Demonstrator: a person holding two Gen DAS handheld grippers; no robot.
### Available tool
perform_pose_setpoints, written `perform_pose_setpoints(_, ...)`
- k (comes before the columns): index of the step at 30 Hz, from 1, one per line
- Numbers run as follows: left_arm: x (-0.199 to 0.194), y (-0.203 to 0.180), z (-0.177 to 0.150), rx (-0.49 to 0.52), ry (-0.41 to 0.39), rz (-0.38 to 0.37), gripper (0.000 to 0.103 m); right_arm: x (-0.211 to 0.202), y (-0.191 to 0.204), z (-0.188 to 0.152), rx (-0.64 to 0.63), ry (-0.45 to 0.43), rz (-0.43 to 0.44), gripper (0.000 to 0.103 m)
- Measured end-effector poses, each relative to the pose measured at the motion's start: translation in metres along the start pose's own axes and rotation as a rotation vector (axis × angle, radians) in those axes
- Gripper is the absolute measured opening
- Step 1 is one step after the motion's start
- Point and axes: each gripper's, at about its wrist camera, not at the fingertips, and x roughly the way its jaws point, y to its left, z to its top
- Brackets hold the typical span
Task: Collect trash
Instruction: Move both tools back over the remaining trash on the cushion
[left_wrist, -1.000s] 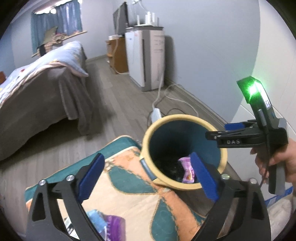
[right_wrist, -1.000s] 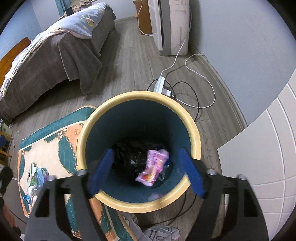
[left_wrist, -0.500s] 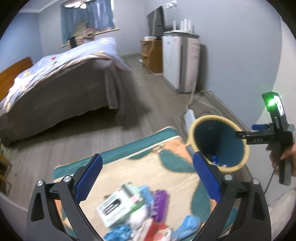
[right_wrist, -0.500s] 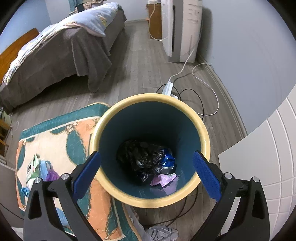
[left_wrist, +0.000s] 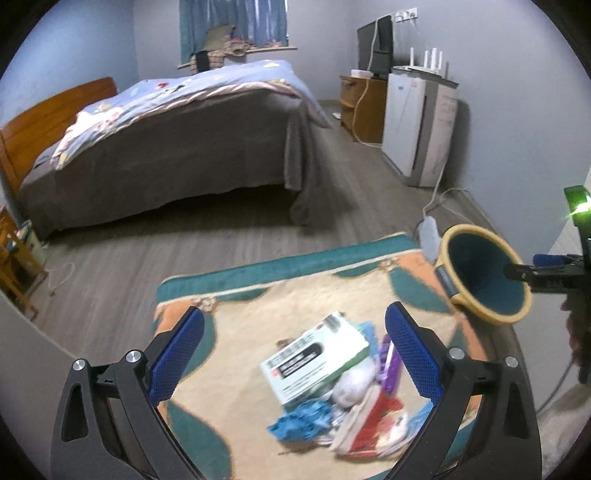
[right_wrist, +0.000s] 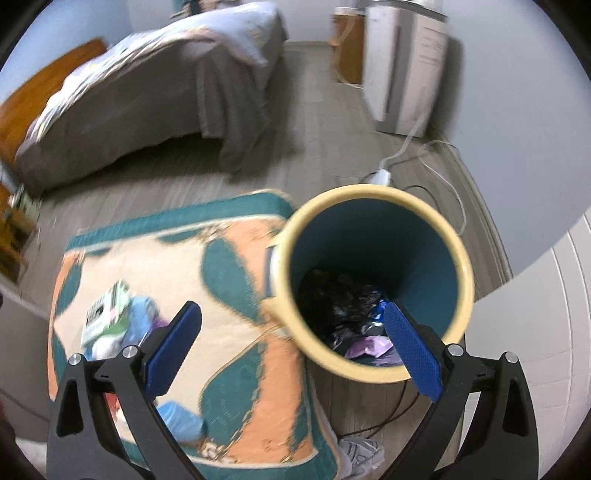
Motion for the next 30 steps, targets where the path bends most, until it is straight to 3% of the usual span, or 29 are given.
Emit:
perform_pose_setpoints(12,0.023,0.022,-0.03,0.026,0.082,0.017,0.097,0.019,0.079,-0.053,-0.119,0.103,0.03,0.097)
perform_pose_setpoints(15,0.036,0.029,-0.042,-0.012,0.146,0.008,0.097,0.026,0.09,-0.068,-0.136,0.147,0.037,0.097)
perform_pose_setpoints(20,0.05,0.038,-0.075,-0.155,0.194,0.072,0.097,0.033,0.102,-0.08,-0.156,0.172,0.04,0.097)
perform_pose_setpoints(23,0.058,0.034,-0.092,-0.137,0.222,0.109,0.097,0.031,0.101,-0.081,-0.13,0.164,0.054,0.097)
perform_pose_setpoints(30,0.074,0.025,-0.103,-0.103,0.308,0.044,0.097,0.038,0.1,-0.088,-0.139,0.212,0.063,0.097)
